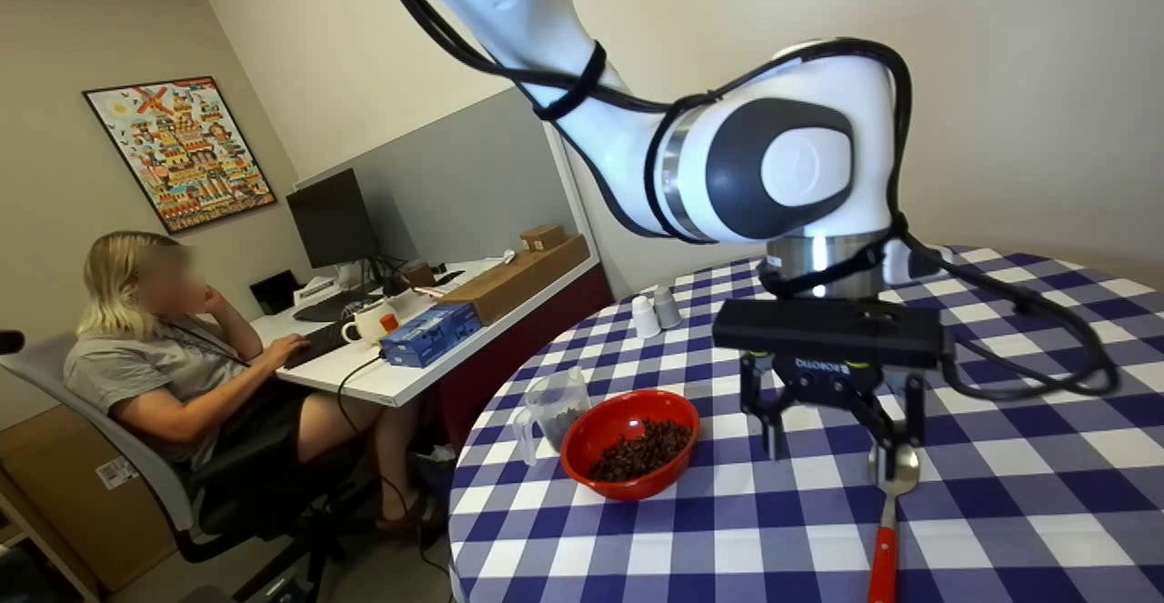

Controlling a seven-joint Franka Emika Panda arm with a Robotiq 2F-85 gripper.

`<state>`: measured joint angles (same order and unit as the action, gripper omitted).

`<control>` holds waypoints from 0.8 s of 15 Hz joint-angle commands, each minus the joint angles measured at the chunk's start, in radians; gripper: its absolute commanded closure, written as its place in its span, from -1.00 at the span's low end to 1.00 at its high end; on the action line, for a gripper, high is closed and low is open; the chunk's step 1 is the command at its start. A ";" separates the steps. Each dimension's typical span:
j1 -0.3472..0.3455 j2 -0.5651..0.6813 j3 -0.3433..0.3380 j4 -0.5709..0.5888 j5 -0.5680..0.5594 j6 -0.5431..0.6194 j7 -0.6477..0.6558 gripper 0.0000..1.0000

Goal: Use the spoon to transfer beans from the red bowl to the jar

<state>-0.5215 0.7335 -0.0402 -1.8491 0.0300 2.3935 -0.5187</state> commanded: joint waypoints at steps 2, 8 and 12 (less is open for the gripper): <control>-0.002 -0.227 0.098 -0.090 0.152 0.027 -0.061 -1.00; 0.179 -0.500 0.015 -0.260 0.041 0.074 0.072 -1.00; 0.315 -0.704 -0.058 -0.475 -0.176 0.165 0.330 -1.00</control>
<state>-0.2972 0.2030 -0.0425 -2.1308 -0.0176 2.4820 -0.3556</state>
